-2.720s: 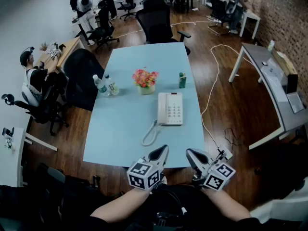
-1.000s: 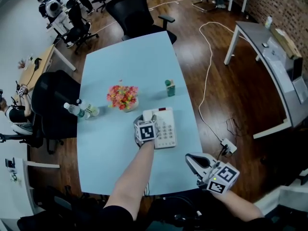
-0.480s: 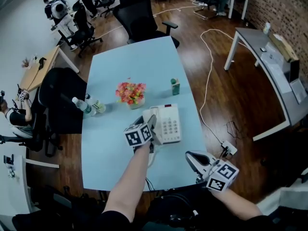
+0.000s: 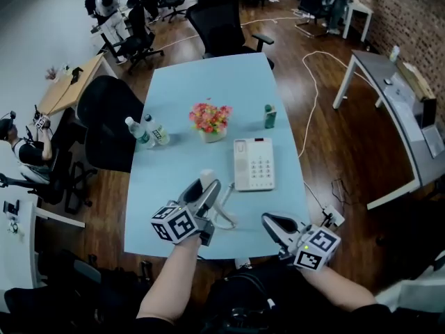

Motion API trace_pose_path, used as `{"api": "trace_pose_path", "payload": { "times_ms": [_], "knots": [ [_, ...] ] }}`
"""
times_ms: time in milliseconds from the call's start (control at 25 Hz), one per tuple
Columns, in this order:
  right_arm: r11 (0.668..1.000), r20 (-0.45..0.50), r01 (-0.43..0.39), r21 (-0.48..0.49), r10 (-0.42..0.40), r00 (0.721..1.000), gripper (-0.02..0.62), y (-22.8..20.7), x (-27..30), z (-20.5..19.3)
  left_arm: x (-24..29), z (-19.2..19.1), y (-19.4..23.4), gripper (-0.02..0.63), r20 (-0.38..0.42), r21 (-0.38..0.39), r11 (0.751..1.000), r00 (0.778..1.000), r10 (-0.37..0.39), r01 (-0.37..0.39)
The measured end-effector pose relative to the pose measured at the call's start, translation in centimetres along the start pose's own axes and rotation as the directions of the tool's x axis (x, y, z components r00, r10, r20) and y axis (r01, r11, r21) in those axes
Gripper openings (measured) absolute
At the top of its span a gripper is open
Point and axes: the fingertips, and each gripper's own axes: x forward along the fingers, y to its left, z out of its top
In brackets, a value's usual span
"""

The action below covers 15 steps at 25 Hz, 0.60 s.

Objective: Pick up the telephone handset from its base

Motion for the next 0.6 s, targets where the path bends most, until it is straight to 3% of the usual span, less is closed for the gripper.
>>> {"api": "trace_pose_path", "payload": {
  "times_ms": [160, 320, 600],
  "knots": [
    [0.999, -0.026, -0.034, -0.015, 0.033, 0.999, 0.018, 1.6, 1.0, -1.0, -5.8, 0.1, 0.0, 0.245, 0.040, -0.035, 0.999, 0.999, -0.004, 0.006],
    [0.999, -0.044, -0.045, -0.015, 0.045, 0.998, 0.018, 2.2, 2.0, -1.7, -10.3, -0.3, 0.7, 0.245, 0.066, -0.027, 0.999, 0.997, 0.045, -0.043],
    [0.998, -0.064, -0.056, -0.029, 0.054, 0.996, 0.018, 3.5, 3.1, -2.3, -14.2, 0.6, 0.4, 0.244, 0.129, -0.042, 0.998, 0.990, 0.053, -0.048]
  ]
}}
